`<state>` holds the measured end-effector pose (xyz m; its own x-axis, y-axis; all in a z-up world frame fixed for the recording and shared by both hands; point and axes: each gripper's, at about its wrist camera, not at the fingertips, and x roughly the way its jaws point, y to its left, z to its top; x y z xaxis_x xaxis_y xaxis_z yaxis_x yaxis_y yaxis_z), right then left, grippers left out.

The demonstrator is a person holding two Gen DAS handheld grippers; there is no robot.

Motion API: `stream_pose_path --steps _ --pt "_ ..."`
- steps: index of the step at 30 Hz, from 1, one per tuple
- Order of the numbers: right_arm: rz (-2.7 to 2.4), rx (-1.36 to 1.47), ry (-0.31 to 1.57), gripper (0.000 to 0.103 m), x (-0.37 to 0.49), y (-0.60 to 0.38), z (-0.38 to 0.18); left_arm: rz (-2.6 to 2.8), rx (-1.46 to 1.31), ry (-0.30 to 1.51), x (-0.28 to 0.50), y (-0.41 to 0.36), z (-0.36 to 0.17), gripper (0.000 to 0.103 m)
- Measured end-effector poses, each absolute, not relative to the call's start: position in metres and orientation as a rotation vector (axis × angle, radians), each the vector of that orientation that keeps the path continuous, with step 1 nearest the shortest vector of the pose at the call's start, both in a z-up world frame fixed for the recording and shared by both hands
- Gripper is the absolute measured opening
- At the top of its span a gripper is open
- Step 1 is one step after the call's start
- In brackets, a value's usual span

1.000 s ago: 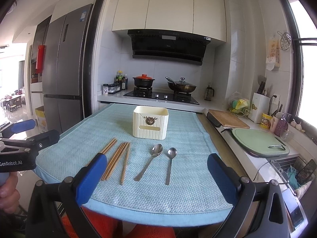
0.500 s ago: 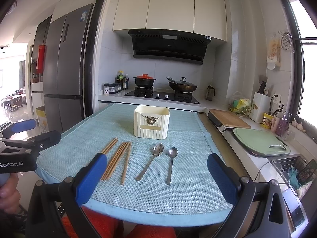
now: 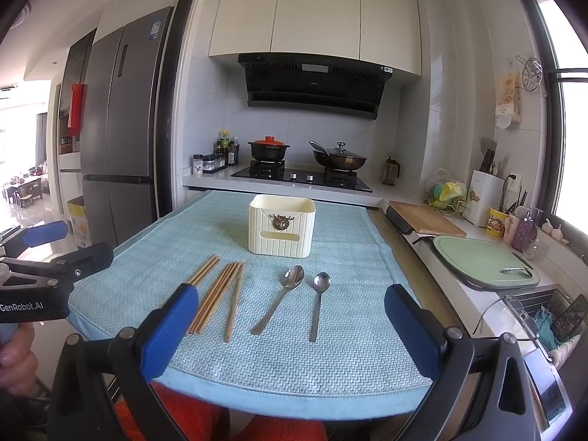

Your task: Organize utensils

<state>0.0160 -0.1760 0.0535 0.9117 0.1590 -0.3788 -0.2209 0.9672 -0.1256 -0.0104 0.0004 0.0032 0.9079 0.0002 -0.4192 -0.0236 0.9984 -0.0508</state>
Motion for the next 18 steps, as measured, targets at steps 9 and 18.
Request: stream_pose_path --steps 9,18 --pt "0.201 -0.166 0.385 0.103 0.0187 -0.1769 0.0537 0.014 -0.051 0.445 -0.0067 0.0001 0.0015 0.103" --pt "0.209 -0.171 0.395 0.103 0.0211 -0.1747 0.0512 0.011 -0.047 0.456 -0.0049 0.0000 -0.0005 0.103"
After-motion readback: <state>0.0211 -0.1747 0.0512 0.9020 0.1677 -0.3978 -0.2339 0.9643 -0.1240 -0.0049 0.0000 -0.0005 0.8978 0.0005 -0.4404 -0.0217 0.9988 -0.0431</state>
